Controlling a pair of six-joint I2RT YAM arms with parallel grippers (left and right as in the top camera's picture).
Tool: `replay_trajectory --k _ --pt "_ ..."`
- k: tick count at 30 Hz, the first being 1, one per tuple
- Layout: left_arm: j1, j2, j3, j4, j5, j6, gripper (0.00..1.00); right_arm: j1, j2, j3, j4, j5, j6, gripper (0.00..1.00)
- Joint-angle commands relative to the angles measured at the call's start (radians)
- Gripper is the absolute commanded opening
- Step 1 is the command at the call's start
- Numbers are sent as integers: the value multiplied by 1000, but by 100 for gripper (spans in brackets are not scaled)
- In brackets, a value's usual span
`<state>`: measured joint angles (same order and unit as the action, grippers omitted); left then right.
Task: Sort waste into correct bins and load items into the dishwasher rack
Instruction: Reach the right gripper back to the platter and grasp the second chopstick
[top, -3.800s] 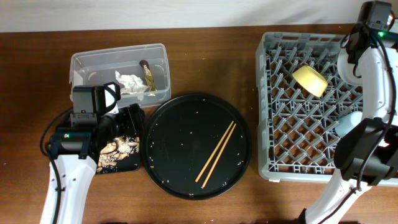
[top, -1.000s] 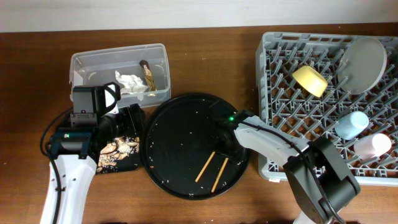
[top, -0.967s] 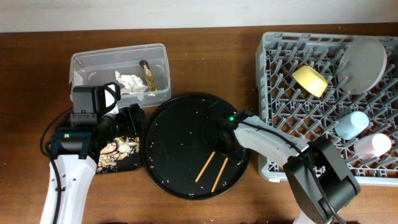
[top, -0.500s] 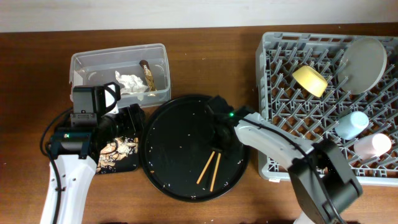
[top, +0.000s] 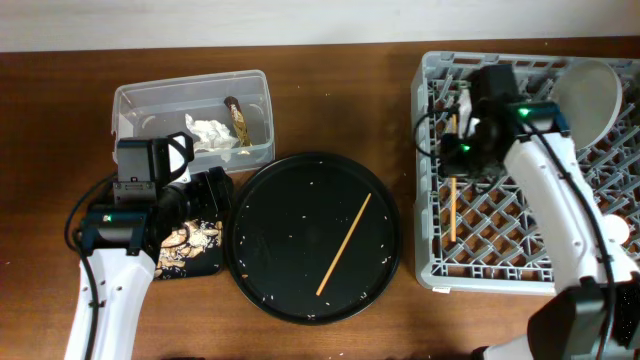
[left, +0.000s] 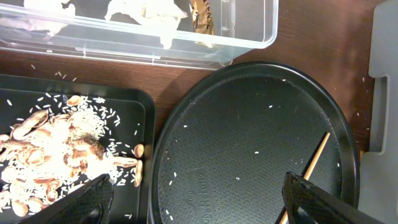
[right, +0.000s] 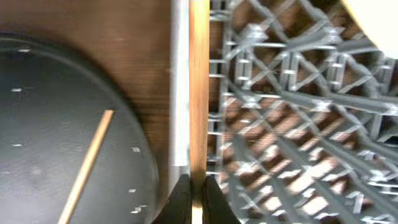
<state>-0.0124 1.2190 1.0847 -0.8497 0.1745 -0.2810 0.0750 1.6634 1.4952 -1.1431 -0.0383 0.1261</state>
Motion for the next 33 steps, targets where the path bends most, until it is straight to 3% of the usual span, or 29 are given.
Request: replay_trajectory --k 1,5,6,11,15,19,26,33 --pt "4 -8 4 0 -7 5 86 -10 71 -35 -2 -32 -93 4" --pt "4 -8 4 0 -7 5 86 -9 113 -35 12 -40 -93 6" --pt "4 -8 4 0 -7 5 86 -9 112 -34 21 -40 -93 16" --pt "4 -8 4 0 -7 5 86 -9 97 63 -10 -42 -91 41" --pt "4 -8 4 0 -7 5 86 29 76 193 -58 -174 -88 42" --pt "4 -8 4 0 -7 5 86 156 89 168 -44 -190 10 44" --pt "4 -8 4 0 -7 5 86 391 148 -100 155 -187 342 54" --pt "4 -8 4 -1 -7 5 86 517 208 -320 358 -123 543 54"
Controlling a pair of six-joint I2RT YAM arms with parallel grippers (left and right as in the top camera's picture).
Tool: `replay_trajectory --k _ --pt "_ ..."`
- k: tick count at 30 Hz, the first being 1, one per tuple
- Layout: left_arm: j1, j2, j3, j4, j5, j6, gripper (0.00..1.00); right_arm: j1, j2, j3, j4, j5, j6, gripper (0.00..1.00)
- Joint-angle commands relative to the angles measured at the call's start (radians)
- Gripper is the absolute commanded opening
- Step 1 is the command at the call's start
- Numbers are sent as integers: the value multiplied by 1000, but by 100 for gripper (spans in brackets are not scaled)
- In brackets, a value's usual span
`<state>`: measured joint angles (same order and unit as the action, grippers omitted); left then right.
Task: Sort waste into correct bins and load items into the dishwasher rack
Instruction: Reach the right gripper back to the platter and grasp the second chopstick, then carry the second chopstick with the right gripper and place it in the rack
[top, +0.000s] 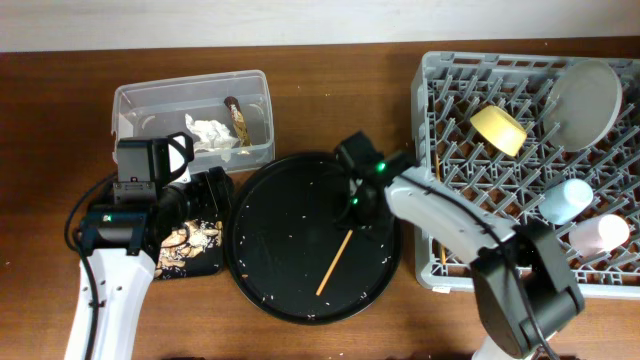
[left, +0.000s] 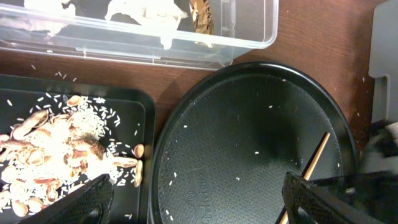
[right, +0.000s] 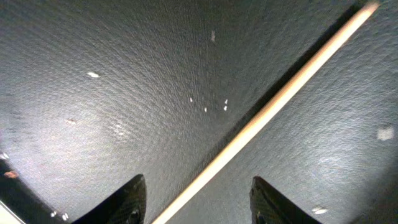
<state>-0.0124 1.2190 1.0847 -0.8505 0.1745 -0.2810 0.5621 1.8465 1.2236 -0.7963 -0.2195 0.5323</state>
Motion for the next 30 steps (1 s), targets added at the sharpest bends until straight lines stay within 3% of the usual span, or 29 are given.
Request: replay_trajectory --k 1,7,10,12,13,20,24,30 --pt "4 -8 4 0 -7 5 86 39 34 -58 11 93 159 54" --pt "4 -8 4 0 -7 5 86 48 89 -61 11 123 165 39" --pt "4 -8 4 0 -7 5 86 48 103 -61 9 123 165 23" --pt "4 -8 4 0 -7 5 86 48 103 -60 9 117 167 7" --pt "4 -8 4 0 -7 5 86 48 103 -60 8 113 182 5" --pt "4 -8 4 0 -7 5 86 35 37 45 -27 -5 178 4" --pt "4 -8 4 0 -7 5 86 -52 -77 204 -139 -2 -15 4" --pt "4 -8 4 1 -7 5 86 -299 -135 422 -388 189 -348 4"
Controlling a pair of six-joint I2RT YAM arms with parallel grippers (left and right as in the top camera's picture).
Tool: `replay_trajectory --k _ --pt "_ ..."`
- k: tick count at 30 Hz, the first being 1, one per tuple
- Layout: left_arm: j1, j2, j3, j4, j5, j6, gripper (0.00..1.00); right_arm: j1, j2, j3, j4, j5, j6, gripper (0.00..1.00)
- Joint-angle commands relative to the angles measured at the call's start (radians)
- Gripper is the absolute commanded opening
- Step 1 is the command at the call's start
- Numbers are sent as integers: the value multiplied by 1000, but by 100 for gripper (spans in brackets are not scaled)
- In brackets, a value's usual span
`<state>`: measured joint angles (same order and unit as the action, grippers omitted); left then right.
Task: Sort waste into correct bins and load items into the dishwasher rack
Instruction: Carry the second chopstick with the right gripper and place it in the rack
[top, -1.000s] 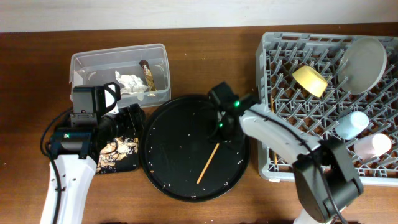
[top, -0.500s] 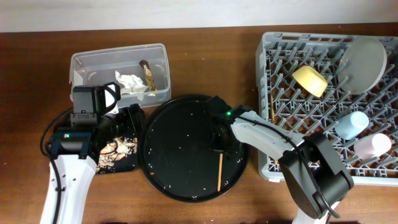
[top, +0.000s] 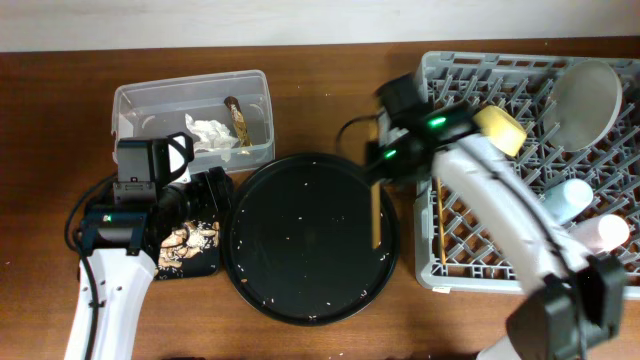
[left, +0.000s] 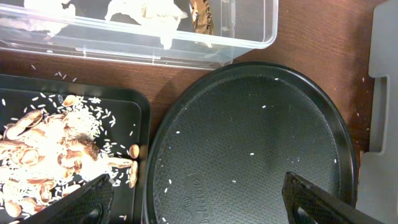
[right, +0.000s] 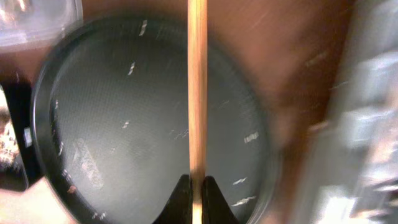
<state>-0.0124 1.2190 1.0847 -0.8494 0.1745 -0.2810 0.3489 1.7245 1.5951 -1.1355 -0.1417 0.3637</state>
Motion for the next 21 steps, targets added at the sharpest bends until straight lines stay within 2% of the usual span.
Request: replay_trajectory --k 1,6,15,16,17,18,21 --pt "4 -8 4 0 -7 5 86 -139 -13 51 -62 113 -225 4" --pt "4 -8 4 0 -7 5 86 -300 24 -2 -91 81 -312 4" --pt "4 -8 4 -1 -7 5 86 -308 77 -92 -13 18 -349 5" --pt "4 -8 4 -1 -7 5 86 -308 77 -92 -13 18 -349 16" --pt "4 -8 4 -1 -7 5 86 -308 77 -92 -13 18 -349 21" --pt "4 -8 4 -1 -7 5 86 -308 78 -92 -12 18 -349 25" --pt "4 -8 4 -1 -7 5 86 -308 78 -92 -12 18 -349 27"
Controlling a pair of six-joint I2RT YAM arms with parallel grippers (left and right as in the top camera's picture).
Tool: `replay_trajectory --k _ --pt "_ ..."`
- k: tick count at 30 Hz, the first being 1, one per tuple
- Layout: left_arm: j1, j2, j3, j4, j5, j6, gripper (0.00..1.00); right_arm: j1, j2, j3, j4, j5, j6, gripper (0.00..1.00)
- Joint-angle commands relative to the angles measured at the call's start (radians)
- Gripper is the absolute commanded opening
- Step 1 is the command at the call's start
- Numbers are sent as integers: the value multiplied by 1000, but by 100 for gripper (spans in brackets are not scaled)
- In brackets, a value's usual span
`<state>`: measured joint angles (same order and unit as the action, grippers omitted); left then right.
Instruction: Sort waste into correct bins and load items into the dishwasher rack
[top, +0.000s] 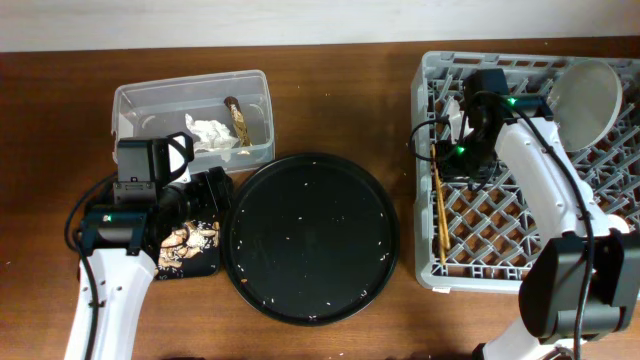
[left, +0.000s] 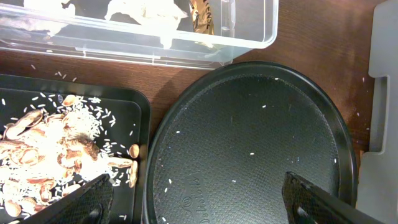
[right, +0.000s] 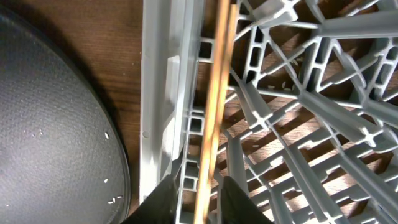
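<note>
Two wooden chopsticks (top: 437, 205) lie side by side along the left edge of the grey dishwasher rack (top: 424, 262). My right gripper (top: 463, 152) hovers over their far end. In the right wrist view the chopsticks (right: 217, 93) run between the fingers of that gripper (right: 198, 202), whose jaws stand slightly apart, open. The round black tray (top: 310, 237) holds only scattered rice grains. My left gripper (left: 202, 205) is wide open, low over the tray's left rim (left: 163, 134).
A clear bin (top: 195, 118) with crumpled tissue and a brown wrapper sits at the back left. A small black tray of rice and shells (left: 56, 143) lies beside the round one. A grey bowl (top: 585, 100) stands in the rack's far right corner.
The right gripper held the second chopstick between tray and rack. Now it is over the rack's left side with its jaws parted, and that chopstick lies beside the first one.
The right gripper was shut on one chopstick at the rack's left edge while another lay on the round tray. Then it was open over the tray's chopstick, the first resting in the rack. Then it held the second; now both lie in the rack. The left arm stayed put.
</note>
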<state>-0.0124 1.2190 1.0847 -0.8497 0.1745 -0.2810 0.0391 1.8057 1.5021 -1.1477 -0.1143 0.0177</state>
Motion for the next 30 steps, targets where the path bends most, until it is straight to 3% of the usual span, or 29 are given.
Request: replay_trajectory --k 1,3,8,9,11,16,19,22,26,27,29,30 --pt "4 -8 4 -1 -7 5 86 2 -4 1 0 -10 -3 27" --pt "4 -8 4 -2 -7 5 99 1 -9 5 2 -10 -2 31" --pt "-3 -8 5 51 -8 60 99 -25 -78 101 19 -14 16 38" --pt "-8 -5 5 73 -18 85 99 -36 -83 131 26 -35 16 48" --pt "-11 10 9 69 -57 94 99 -49 -83 158 19 -91 -21 51" --pt "-11 25 9 -110 -92 141 100 -54 -88 157 -93 -32 8 66" --pt "-11 17 9 -225 -120 141 99 -53 -124 138 -105 -24 18 68" --pt "-11 -38 2 -266 -138 149 99 -52 -214 72 -61 -21 17 69" --pt "-11 -208 -34 -248 -138 190 99 -53 -444 -147 102 -20 20 75" --pt "-11 -272 -55 -238 -138 201 99 -53 -512 -214 150 -20 20 79" --pt "-11 -421 -114 -217 -148 206 100 -53 -693 -385 267 -19 20 98" --pt "-11 -496 -145 -210 -148 206 99 -53 -778 -451 299 -11 21 98"
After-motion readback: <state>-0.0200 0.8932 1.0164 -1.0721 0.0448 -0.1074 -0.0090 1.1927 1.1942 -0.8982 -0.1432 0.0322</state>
